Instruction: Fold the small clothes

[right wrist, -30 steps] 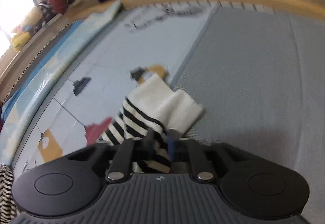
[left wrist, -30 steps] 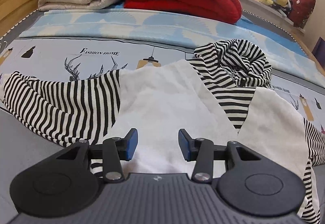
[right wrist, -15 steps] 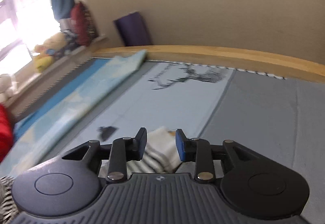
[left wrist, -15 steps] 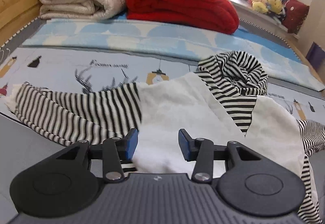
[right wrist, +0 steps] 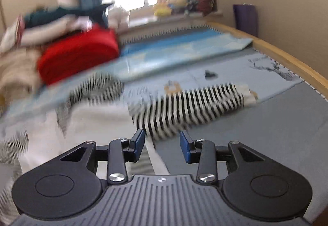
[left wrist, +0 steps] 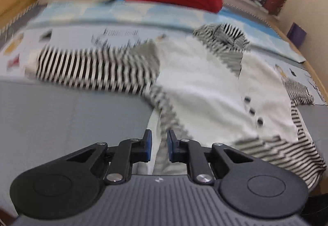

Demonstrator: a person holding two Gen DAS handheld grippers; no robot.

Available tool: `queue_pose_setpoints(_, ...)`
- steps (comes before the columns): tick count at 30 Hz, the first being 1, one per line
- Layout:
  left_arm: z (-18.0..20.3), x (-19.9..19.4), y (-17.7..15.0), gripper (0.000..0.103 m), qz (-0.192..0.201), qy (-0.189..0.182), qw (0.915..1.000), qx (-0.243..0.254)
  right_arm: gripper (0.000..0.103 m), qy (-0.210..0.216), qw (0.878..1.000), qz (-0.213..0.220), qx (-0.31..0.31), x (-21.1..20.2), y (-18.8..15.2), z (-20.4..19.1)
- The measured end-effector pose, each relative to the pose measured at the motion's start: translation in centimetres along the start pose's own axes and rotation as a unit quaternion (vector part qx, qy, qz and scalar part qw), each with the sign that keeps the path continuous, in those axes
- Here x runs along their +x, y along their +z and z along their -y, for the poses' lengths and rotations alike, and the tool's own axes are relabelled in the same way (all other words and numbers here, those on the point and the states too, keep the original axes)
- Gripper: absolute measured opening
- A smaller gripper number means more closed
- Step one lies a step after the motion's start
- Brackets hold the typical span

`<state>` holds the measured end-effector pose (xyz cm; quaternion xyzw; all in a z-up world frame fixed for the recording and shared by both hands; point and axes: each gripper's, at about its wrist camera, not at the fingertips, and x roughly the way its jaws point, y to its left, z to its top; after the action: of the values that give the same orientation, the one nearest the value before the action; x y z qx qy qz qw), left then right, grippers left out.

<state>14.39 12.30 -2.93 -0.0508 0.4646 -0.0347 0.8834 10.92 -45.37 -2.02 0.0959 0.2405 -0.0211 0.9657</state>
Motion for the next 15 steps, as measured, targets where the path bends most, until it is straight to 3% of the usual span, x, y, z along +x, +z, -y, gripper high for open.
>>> queue_pose_setpoints(6,-2.1,2.3,-3.8,0.021,-0.078,0.015,0.9968,-0.009,0.04,-0.016,0.994,-0.105,-0.037,1.8,-4.9,0.5)
queue_pose_setpoints(10,-2.9,3.8,-4.5,0.029,-0.109,0.01,0.9937,-0.025,0.046,-0.019,0.983,-0.184,-0.007,3.8,-7.1,1.6)
queue_pose_setpoints(12,-3.2,4.8,-4.8,0.029,-0.126,0.008,0.9913,-0.036,0.052,-0.02,0.976,-0.218,0.012,4.6,-8.0,2.6)
queue_pose_setpoints(15,-3.3,5.9,-5.1,0.029,-0.146,0.005,0.9885,-0.04,0.052,-0.02,0.963,-0.266,0.022,5.8,-9.6,3.2)
